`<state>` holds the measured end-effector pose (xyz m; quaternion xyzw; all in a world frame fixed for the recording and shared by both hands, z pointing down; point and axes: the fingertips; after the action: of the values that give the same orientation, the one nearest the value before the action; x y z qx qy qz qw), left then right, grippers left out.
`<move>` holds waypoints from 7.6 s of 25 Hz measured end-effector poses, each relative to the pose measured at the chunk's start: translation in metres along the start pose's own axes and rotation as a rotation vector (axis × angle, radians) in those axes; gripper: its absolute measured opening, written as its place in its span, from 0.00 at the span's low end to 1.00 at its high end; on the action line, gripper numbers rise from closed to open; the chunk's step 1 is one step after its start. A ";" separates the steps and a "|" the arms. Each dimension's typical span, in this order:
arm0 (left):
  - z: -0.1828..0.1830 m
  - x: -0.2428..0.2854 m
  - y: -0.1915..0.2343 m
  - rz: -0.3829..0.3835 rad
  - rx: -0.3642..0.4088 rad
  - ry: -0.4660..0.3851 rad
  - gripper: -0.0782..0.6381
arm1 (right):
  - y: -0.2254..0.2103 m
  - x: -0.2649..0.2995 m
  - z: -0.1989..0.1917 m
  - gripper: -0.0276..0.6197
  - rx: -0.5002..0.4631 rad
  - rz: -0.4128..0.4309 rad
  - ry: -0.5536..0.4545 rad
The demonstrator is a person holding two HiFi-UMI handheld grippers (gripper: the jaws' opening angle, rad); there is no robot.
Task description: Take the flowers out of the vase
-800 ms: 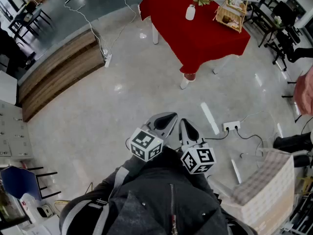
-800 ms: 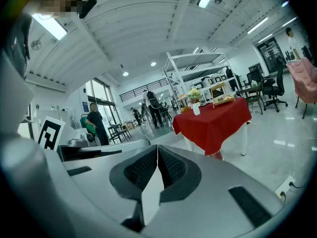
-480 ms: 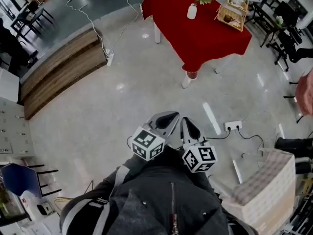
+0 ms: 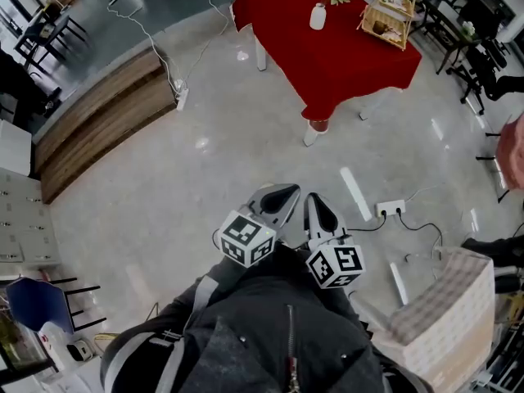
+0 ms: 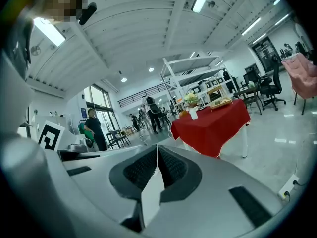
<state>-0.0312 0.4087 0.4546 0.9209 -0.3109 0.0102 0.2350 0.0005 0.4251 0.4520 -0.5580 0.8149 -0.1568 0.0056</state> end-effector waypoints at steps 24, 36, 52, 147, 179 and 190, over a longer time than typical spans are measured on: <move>0.065 0.102 0.078 -0.008 -0.008 0.036 0.12 | -0.073 0.119 0.047 0.07 0.007 -0.026 0.009; 0.104 0.132 0.130 -0.034 -0.014 0.030 0.12 | -0.089 0.183 0.069 0.07 0.001 -0.067 0.014; 0.143 0.165 0.199 -0.101 0.003 0.049 0.12 | -0.098 0.266 0.081 0.07 0.030 -0.126 -0.004; 0.233 0.444 0.354 -0.001 -0.063 0.031 0.12 | -0.322 0.506 0.170 0.07 0.036 -0.016 0.025; 0.305 0.486 0.430 0.044 0.070 -0.035 0.12 | -0.362 0.608 0.200 0.07 -0.018 -0.125 -0.046; 0.310 0.503 0.448 0.039 0.028 -0.028 0.12 | -0.375 0.634 0.198 0.30 -0.009 -0.205 -0.030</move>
<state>0.0768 -0.3250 0.4526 0.9178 -0.3320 0.0062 0.2175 0.1384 -0.3252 0.4674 -0.6409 0.7539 -0.1447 -0.0008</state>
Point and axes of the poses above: the fingertips, and each gripper's own axes: x forward along the fingers, y to its left, z out of its top, and after that the axes turned 7 degrees about -x, right-handed
